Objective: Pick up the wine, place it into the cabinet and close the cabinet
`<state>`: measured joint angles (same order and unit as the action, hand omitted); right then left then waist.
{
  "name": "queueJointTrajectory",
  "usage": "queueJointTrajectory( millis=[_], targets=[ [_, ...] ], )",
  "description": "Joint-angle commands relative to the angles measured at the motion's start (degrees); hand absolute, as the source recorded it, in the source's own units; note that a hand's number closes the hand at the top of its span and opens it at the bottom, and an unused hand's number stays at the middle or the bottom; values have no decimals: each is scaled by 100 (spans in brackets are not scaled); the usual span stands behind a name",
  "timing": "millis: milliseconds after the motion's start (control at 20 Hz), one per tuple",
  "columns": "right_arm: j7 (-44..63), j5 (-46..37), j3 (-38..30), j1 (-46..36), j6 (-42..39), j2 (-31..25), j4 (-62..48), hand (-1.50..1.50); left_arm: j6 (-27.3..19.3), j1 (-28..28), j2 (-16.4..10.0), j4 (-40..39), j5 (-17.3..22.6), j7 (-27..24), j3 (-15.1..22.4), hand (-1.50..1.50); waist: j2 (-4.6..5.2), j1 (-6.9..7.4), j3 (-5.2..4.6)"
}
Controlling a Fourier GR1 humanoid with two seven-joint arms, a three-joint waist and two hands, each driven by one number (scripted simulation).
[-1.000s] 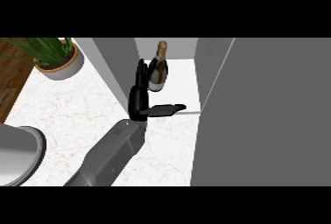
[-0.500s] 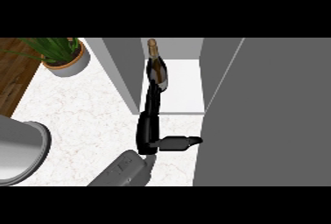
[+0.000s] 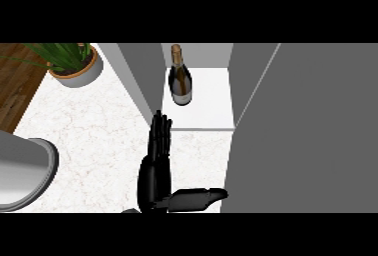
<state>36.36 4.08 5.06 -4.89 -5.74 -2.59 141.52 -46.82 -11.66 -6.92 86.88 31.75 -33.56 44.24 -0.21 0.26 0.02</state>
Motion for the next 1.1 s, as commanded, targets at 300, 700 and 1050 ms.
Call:
queueJointTrajectory(
  millis=[300, 700, 1050],
  targets=[
    [177, 443, 475, 394, -204, 156, 373, -150, 523, 1142, -607, 1201, -224, -103, 131, -150, 12, -30, -4],
    [162, 614, 491, 640, -742, -82, 385, 150, 934, 1471, -1667, 2452, -210, 601, -6, -150, 10, -38, 0],
    [519, 983, 1041, 1003, -739, 141, 521, 150, 1594, 2156, -2423, 2952, 232, 333, -716, -150, 2, -30, -2]
  ],
)
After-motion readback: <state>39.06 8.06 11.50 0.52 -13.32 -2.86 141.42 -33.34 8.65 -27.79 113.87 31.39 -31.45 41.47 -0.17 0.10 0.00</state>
